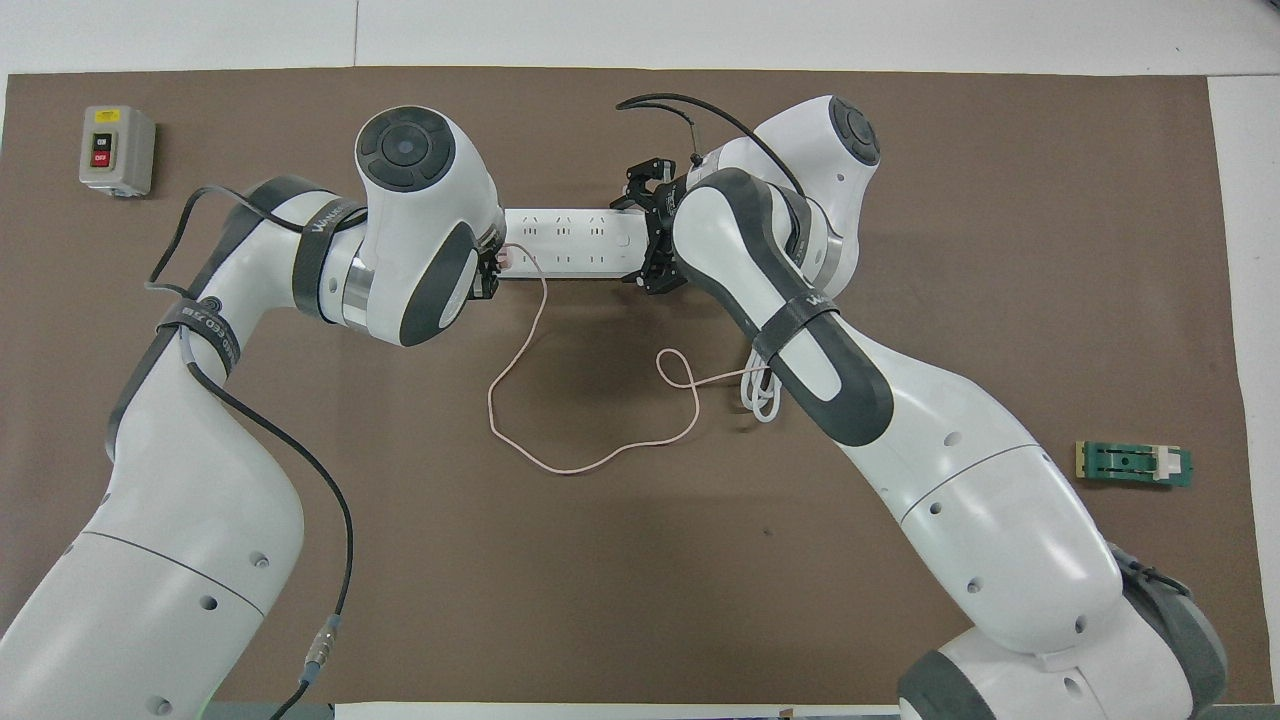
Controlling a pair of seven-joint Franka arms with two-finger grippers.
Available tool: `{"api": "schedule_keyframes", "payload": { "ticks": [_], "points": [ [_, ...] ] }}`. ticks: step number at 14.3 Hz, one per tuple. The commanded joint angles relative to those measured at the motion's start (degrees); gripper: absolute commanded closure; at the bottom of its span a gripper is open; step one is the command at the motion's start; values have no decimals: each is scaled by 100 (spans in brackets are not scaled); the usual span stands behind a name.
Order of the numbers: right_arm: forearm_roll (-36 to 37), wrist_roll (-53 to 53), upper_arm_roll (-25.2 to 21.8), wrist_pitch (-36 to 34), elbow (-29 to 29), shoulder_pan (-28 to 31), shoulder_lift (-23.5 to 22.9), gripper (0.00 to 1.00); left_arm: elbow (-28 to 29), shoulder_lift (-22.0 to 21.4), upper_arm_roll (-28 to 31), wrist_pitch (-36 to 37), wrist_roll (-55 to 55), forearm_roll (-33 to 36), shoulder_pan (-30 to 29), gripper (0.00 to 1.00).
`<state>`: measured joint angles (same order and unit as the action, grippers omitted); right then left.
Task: Unplug charger and place it aside
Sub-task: 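Grasp the white power strip with the right gripper to hold it steady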
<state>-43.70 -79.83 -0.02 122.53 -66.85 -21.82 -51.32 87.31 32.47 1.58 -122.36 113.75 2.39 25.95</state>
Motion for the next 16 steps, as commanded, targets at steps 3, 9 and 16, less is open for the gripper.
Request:
{"api": "schedule_keyframes", "payload": {
  "ticks": [3, 9, 16],
  "points": [
    [98, 117, 11, 34, 348, 72, -264, 0, -197, 146, 18, 1, 7, 121, 6, 100],
    [37, 126, 20, 569, 77, -112, -229, 34, -232, 225, 36, 1, 7, 139, 15, 100],
    [28, 135, 20, 659, -21, -121, -220, 40, -250, 172, 44, 80, -116, 139, -2, 100]
  ]
}}
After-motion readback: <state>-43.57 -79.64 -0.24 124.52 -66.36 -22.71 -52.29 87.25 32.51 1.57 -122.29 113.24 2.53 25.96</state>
